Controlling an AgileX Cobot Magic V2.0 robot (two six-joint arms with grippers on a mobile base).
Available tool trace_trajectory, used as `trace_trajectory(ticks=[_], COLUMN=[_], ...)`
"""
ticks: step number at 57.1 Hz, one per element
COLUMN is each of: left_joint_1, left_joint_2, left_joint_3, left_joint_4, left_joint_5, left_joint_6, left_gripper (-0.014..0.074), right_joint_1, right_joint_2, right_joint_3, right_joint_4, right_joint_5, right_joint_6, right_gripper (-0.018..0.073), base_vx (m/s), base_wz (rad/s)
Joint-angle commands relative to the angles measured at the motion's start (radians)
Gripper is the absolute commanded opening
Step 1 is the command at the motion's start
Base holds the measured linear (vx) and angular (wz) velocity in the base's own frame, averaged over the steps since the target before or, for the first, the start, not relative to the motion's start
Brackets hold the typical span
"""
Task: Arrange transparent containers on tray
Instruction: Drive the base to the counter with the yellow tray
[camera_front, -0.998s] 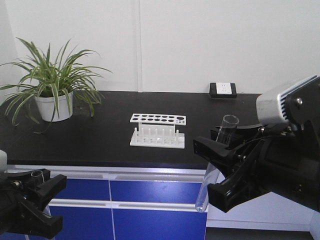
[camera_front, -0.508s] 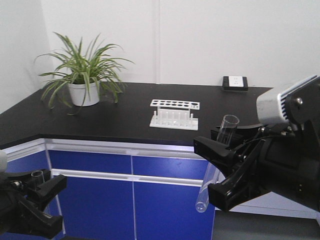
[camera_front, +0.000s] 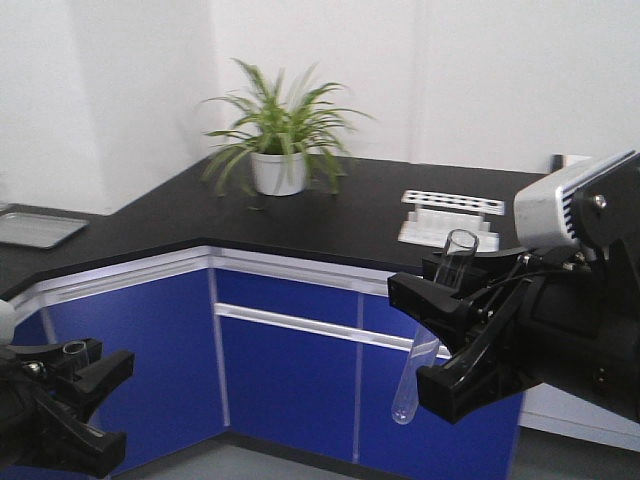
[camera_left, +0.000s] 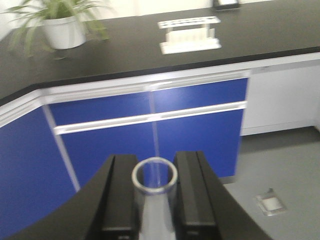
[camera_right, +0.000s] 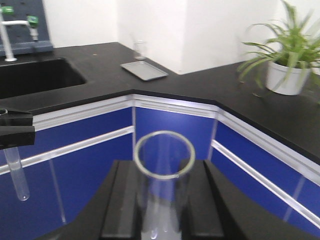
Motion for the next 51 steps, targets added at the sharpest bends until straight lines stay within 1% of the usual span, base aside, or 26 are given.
trace_trajectory(ticks=[1,27,51], left_joint_1=[-0.007,-0.007,-0.007], left_joint_2=[-0.014,-0.014,-0.014], left_joint_3=[-0.036,-0.036,-0.036], left_joint_4=[-0.009,-0.009,-0.009], left_joint_5=[-0.083,-0.083,-0.083], left_joint_6=[-0.004,-0.004,-0.004], left_gripper=[0.0177,0.0177,0.0177], right_joint_1=[-0.004,-0.004,-0.004], right_joint_2=[-0.018,-0.018,-0.018], right_joint_3=[-0.035,-0.035,-0.035], right_joint_4=[0.0,0.0,0.0], right_joint_5=[-0.076,-0.076,-0.075], right_joint_6=[-0.009,-0.009,-0.009], right_gripper=[0.0086,0.0086,0.0086], base_vx=[-0.08,-0.05,0.04], base_wz=[0.52,0.65,0.69])
